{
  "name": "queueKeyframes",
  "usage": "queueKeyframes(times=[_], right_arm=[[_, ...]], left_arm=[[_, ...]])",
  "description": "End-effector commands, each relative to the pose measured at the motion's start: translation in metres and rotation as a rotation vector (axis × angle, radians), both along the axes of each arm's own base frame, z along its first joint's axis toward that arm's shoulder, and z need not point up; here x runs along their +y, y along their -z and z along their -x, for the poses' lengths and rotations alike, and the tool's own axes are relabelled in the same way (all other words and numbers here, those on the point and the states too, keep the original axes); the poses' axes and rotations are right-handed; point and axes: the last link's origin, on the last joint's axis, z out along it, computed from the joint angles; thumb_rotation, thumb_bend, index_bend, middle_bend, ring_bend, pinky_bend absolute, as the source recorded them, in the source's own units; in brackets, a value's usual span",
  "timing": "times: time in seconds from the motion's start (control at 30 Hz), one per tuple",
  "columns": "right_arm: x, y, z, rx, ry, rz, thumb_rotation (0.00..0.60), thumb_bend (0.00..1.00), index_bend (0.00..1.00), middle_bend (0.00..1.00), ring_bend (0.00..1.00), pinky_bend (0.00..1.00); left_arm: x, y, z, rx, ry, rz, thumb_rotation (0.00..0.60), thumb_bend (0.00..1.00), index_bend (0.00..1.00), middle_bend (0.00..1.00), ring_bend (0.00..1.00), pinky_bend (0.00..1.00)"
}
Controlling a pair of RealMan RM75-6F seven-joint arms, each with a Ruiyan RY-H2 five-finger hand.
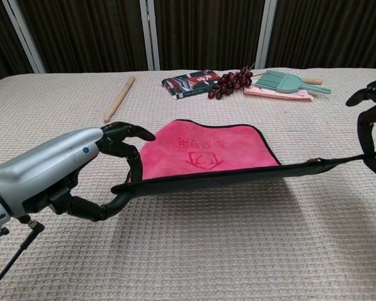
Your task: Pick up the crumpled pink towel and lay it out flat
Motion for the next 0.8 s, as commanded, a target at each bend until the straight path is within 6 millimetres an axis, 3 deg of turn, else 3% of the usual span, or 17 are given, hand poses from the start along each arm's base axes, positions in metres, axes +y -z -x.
queueKeyframes(times=[0.03, 0.8], right_arm=[[0.004, 0.006, 0.004, 0.015, 0.006, -0.023, 0.600, 0.56, 0.63, 0.18, 0.02, 0.00], [0.017, 0.021, 0.018, 0.027, 0.034, -0.067, 0.600, 0.56, 0.63, 0.18, 0.02, 0.00]], left_arm=[[-0.004, 0.005, 0.002, 0.003, -0.005, 0.017, 0.600, 0.53, 0.62, 0.11, 0.00, 0.00], [-0.025, 0.034, 0.002, 0.006, -0.004, 0.089, 0.600, 0.53, 0.62, 0.11, 0.00, 0.00]])
